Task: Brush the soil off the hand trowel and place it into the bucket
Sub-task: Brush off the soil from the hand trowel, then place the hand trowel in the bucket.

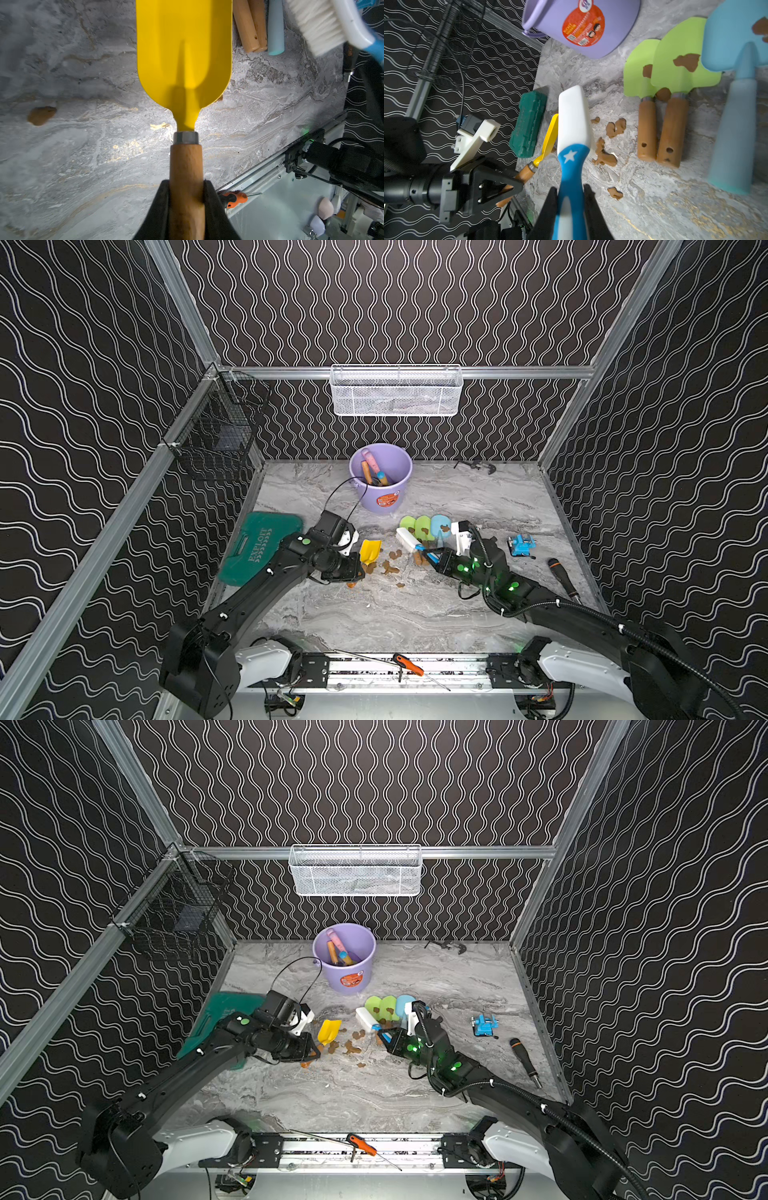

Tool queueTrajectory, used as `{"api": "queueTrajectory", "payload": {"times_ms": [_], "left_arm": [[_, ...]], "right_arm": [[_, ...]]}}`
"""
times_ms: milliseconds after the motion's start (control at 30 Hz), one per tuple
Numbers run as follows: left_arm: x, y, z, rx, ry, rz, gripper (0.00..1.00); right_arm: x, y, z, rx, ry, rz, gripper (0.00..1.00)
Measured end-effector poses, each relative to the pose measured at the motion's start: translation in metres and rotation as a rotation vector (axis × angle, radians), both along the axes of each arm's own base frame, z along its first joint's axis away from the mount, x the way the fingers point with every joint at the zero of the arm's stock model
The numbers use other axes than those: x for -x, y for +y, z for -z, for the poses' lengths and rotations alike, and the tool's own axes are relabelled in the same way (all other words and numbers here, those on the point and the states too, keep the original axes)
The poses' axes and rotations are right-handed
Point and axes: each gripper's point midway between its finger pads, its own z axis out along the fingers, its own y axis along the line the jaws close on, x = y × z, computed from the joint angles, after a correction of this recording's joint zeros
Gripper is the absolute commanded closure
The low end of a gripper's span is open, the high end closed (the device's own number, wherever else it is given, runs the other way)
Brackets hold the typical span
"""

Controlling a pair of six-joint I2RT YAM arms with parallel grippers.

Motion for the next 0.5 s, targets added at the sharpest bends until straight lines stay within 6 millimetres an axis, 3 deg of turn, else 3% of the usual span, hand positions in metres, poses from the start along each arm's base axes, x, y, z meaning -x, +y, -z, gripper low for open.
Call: {"api": "queueTrajectory", "payload": {"times_ms": [200,500], "left_arm": [[-0.054,-0.008,-0.052,-0.051,-0.164,0.000,1.00],[-0.163,-0.034,-0.095,-0.195,-0.325,0.029,1.00]], "right_arm": [[-0.004,-0.010,-0.024,0.016,-0.076,0.036,1.00],[-0.007,-0.032,-0.029,0.055,-0.112,0.097,1.00]]}}
